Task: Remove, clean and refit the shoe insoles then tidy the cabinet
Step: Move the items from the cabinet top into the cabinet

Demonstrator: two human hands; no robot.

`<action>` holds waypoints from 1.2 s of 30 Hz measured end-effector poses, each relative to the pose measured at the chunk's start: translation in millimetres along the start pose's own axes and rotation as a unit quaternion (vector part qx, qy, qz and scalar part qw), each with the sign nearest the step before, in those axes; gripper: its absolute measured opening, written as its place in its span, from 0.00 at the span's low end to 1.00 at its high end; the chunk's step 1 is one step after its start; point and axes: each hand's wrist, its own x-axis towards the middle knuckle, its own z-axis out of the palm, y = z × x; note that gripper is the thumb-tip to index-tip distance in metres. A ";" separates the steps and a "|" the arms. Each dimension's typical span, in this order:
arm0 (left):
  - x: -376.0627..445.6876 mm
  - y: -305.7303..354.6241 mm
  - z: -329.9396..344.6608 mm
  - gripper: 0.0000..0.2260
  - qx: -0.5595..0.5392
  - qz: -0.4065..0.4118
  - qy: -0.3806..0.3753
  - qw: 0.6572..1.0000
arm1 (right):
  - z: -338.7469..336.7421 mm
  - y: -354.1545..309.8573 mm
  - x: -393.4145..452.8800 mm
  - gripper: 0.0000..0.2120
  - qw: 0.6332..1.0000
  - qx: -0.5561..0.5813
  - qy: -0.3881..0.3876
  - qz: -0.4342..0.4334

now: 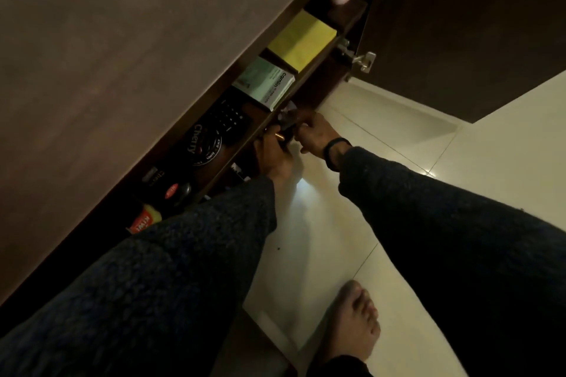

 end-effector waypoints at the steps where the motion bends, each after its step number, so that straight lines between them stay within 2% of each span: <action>1: 1.7 -0.5 -0.3 0.20 0.006 0.009 -0.004 1.000 | 3.4 2.6 3.1 0.18 1.000 -0.018 -0.006 -0.008; 7: 2.1 -4.2 -1.9 0.27 0.042 0.026 -0.030 0.998 | 5.5 9.8 5.0 0.29 0.979 -0.185 -0.051 -0.071; 13: -1.8 -8.2 -2.2 0.38 0.067 0.031 -0.074 0.995 | 5.5 13.9 13.5 0.38 0.942 -0.321 -0.098 -0.016; 16: -10.4 -9.8 -7.4 0.39 0.069 0.034 -0.097 0.992 | 7.9 10.5 13.7 0.39 0.943 -0.322 -0.086 -0.010; 18: -21.3 -10.7 -14.3 0.36 0.083 0.041 -0.095 0.991 | 7.3 2.8 6.5 0.38 0.957 -0.283 -0.063 -0.008; 21: -42.8 -11.2 -28.1 0.27 0.090 0.104 -0.091 0.986 | -2.3 -10.3 -13.1 0.35 0.966 -0.257 -0.009 -0.020; 25: -71.0 10.6 -59.5 0.17 0.098 0.144 -0.101 0.980 | -38.2 -41.0 -51.7 0.33 0.938 -0.345 -0.006 -0.035; 27: -90.5 30.2 -79.8 0.13 0.100 0.194 -0.094 0.971 | -62.4 -63.5 -71.4 0.27 0.933 -0.348 0.052 -0.080; 30: -120.9 56.8 -107.5 0.10 0.135 0.311 -0.116 0.934 | -97.0 -107.5 -97.8 0.07 0.918 -0.324 0.189 -0.127; 31: -130.6 64.7 -118.0 0.08 0.153 0.344 -0.127 0.918 | -106.6 -122.7 -107.2 0.03 0.913 -0.312 0.234 -0.122; 32: -138.5 76.8 -134.0 0.06 0.162 0.365 -0.134 0.907 | -115.5 -142.2 -114.5 0.03 0.903 -0.297 0.285 -0.122; 33: -144.5 89.8 -147.8 0.09 0.163 0.382 -0.137 0.899 | -123.3 -159.4 -121.2 0.06 0.894 -0.276 0.330 -0.124; 34: -148.6 103.0 -160.5 0.17 0.153 0.392 -0.127 0.898 | -128.9 -174.6 -125.6 0.08 0.886 -0.252 0.367 -0.131; 36: -155.8 129.9 -196.7 0.27 0.115 0.400 -0.067 0.907 | -130.6 -206.6 -131.3 0.09 0.873 -0.230 0.399 -0.160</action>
